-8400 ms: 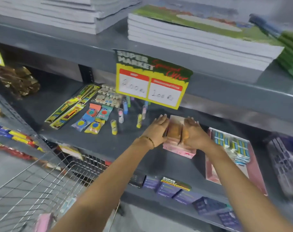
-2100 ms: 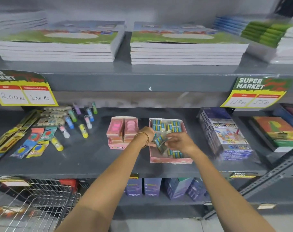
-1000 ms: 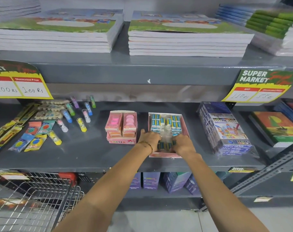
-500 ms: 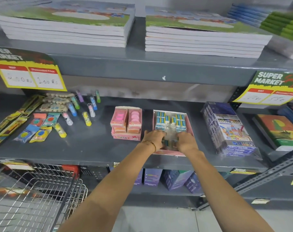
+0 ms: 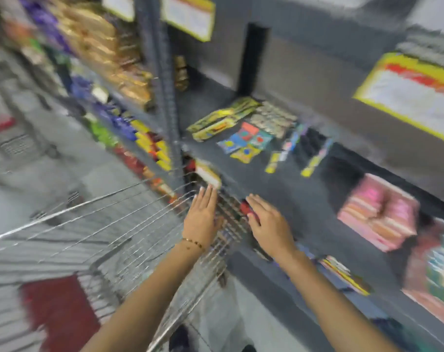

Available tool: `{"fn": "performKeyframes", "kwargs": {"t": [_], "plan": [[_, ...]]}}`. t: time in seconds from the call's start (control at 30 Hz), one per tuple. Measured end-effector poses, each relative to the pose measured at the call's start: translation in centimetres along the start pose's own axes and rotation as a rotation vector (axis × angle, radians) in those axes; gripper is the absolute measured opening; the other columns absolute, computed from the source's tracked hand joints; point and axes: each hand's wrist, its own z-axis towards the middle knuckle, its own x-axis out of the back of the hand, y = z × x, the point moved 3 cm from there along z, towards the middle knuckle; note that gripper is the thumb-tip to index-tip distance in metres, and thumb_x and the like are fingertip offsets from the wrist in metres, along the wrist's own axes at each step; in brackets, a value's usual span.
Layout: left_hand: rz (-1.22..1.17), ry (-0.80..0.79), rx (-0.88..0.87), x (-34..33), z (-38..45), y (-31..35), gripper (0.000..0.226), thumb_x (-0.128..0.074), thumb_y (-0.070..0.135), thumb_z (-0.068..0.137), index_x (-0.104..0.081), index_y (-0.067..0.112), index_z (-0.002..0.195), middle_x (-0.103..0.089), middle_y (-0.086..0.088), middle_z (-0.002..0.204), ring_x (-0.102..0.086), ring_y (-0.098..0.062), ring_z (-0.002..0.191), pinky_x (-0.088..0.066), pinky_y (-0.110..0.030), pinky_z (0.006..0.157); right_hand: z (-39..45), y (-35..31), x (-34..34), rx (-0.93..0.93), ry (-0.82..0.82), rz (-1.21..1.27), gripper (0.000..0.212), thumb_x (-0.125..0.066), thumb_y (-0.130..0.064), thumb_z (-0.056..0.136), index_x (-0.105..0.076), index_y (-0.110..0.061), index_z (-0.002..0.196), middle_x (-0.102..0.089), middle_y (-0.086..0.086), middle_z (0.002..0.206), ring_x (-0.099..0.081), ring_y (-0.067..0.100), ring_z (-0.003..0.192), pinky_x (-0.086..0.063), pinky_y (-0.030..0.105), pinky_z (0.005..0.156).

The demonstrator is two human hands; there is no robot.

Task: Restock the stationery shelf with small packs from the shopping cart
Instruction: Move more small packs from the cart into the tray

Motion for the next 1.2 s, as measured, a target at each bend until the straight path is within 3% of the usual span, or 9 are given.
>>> {"fn": "performKeyframes", "kwargs": {"t": [0.1, 0.17, 0.23, 0.37, 0.53, 0.67, 0.87, 1.0, 1.2], "plan": [[-0.007, -0.115, 0.199, -1.4, -2.1, -9.1, 0.075, -0.05, 0.026, 0.096, -0.001, 0.005, 0.148, 0.002, -0.011, 0.16, 0.003, -0.025, 0.148, -0.002, -0.032, 0.121, 2.5, -4.5, -7.9, 0.092, -0.305, -0.011, 0.04, -0.05, -0.009, 0.09, -0.049, -0.004, 0.13, -0.05, 0.014, 0.139, -0.045, 0.022, 0.131, -0.022, 0.021, 0.108], [-0.031, -0.207, 0.303, -3.0, -3.6, -14.4, 0.078, -0.052, 0.026, 0.095, 0.001, 0.005, 0.148, 0.004, -0.012, 0.16, 0.004, -0.025, 0.148, -0.004, -0.034, 0.122, 3.5, -6.3, -14.0, 0.118, -0.577, -0.096, 0.047, -0.051, -0.011, 0.092, -0.039, -0.007, 0.137, -0.04, 0.01, 0.147, -0.034, 0.02, 0.137, -0.019, 0.024, 0.111], [-0.041, -0.29, 0.402, -5.6, -4.9, -19.1, 0.081, -0.055, 0.028, 0.094, 0.001, 0.004, 0.148, 0.003, -0.014, 0.159, 0.004, -0.027, 0.148, -0.005, -0.035, 0.123, 4.0, -6.7, -20.4, 0.078, -0.788, -0.17, 0.052, -0.056, -0.014, 0.09, -0.037, -0.007, 0.138, -0.039, 0.012, 0.147, -0.033, 0.025, 0.136, -0.026, 0.034, 0.112], [0.001, -0.427, 0.49, -11.7, -7.2, -25.2, 0.09, -0.061, 0.036, 0.089, -0.002, 0.001, 0.147, -0.001, -0.017, 0.159, 0.0, -0.03, 0.147, -0.005, -0.036, 0.122, 2.5, -4.8, -31.4, -0.099, -0.977, -0.257, 0.061, -0.071, -0.02, 0.079, -0.041, -0.006, 0.13, -0.047, 0.016, 0.134, -0.044, 0.035, 0.124, -0.042, 0.04, 0.101], [-0.035, -0.623, 0.533, -19.1, -9.5, -29.2, 0.1, -0.069, 0.031, 0.082, 0.001, 0.0, 0.147, 0.0, -0.017, 0.159, -0.001, -0.032, 0.147, -0.011, -0.041, 0.123, -0.4, -1.2, -39.7, -0.407, -0.825, -0.312, 0.079, -0.075, -0.03, 0.073, -0.035, 0.005, 0.132, -0.04, 0.027, 0.138, -0.037, 0.038, 0.129, -0.035, 0.041, 0.108], [-0.034, -0.703, 0.526, -23.1, -10.6, -30.2, 0.099, -0.066, 0.025, 0.085, 0.008, -0.003, 0.145, 0.005, -0.021, 0.158, 0.005, -0.034, 0.146, -0.005, -0.041, 0.123, -2.2, -0.2, -43.0, -0.466, -0.784, -0.34, 0.104, -0.077, -0.026, 0.073, -0.006, 0.007, 0.142, -0.014, 0.032, 0.15, -0.019, 0.041, 0.14, -0.025, 0.044, 0.116], [-0.035, -0.528, 0.484, -24.8, -11.4, -30.3, 0.07, -0.042, 0.002, 0.094, 0.005, -0.003, 0.146, 0.0, -0.02, 0.158, 0.001, -0.034, 0.147, -0.001, -0.037, 0.121, -2.8, 0.5, -44.1, -0.338, -0.655, -0.554, 0.092, -0.074, -0.025, 0.074, -0.015, 0.002, 0.14, -0.034, 0.024, 0.14, -0.039, 0.037, 0.126, -0.041, 0.045, 0.104], [-0.127, -0.467, 0.547, -22.4, -10.9, -30.0, 0.073, -0.052, 0.004, 0.089, -0.007, 0.001, 0.147, -0.02, -0.019, 0.153, -0.019, -0.034, 0.142, -0.026, -0.038, 0.117, -0.5, -0.5, -41.2, -0.216, -0.73, -0.45, 0.085, -0.079, -0.021, 0.067, -0.029, -0.003, 0.134, -0.042, 0.019, 0.131, -0.044, 0.034, 0.12, -0.042, 0.044, 0.102], [-0.088, -0.37, 0.391, -13.9, -7.0, -25.8, 0.077, -0.061, 0.005, 0.083, -0.015, 0.002, 0.145, -0.025, -0.017, 0.151, -0.024, -0.031, 0.14, -0.029, -0.036, 0.114, 3.7, -3.7, -32.2, 0.051, -0.866, -0.343, 0.084, -0.073, -0.023, 0.073, -0.024, -0.003, 0.137, -0.037, 0.018, 0.139, -0.033, 0.035, 0.129, -0.034, 0.043, 0.109]]}}
